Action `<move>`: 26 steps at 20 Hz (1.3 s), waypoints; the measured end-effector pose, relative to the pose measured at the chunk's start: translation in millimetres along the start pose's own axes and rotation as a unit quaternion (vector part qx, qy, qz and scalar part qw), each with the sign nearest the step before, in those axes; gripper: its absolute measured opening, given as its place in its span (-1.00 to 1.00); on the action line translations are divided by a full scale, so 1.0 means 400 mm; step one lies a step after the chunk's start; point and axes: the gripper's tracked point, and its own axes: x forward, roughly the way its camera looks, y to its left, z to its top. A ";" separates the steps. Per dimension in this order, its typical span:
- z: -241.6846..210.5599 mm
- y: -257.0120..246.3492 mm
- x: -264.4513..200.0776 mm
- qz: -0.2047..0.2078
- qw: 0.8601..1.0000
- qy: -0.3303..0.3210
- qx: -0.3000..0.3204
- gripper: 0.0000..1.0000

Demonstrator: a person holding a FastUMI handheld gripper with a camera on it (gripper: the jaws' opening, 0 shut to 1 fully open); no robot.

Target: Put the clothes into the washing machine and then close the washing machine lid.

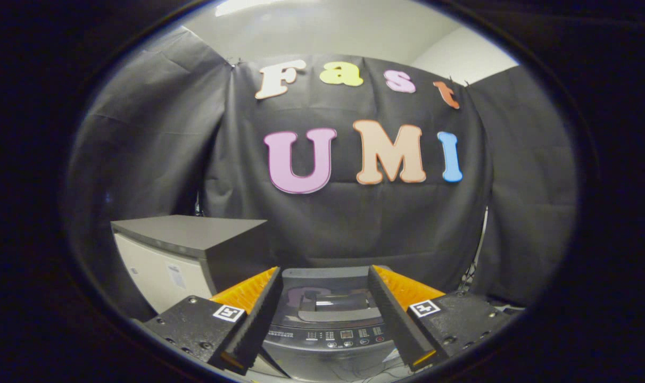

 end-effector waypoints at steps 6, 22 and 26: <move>0.075 0.019 -0.160 0.031 0.999 -0.034 0.003 0.94; 0.085 -0.106 -0.176 -0.004 0.998 -0.057 -0.002 0.92; 0.065 -0.059 -0.168 0.030 0.998 -0.046 0.040 0.93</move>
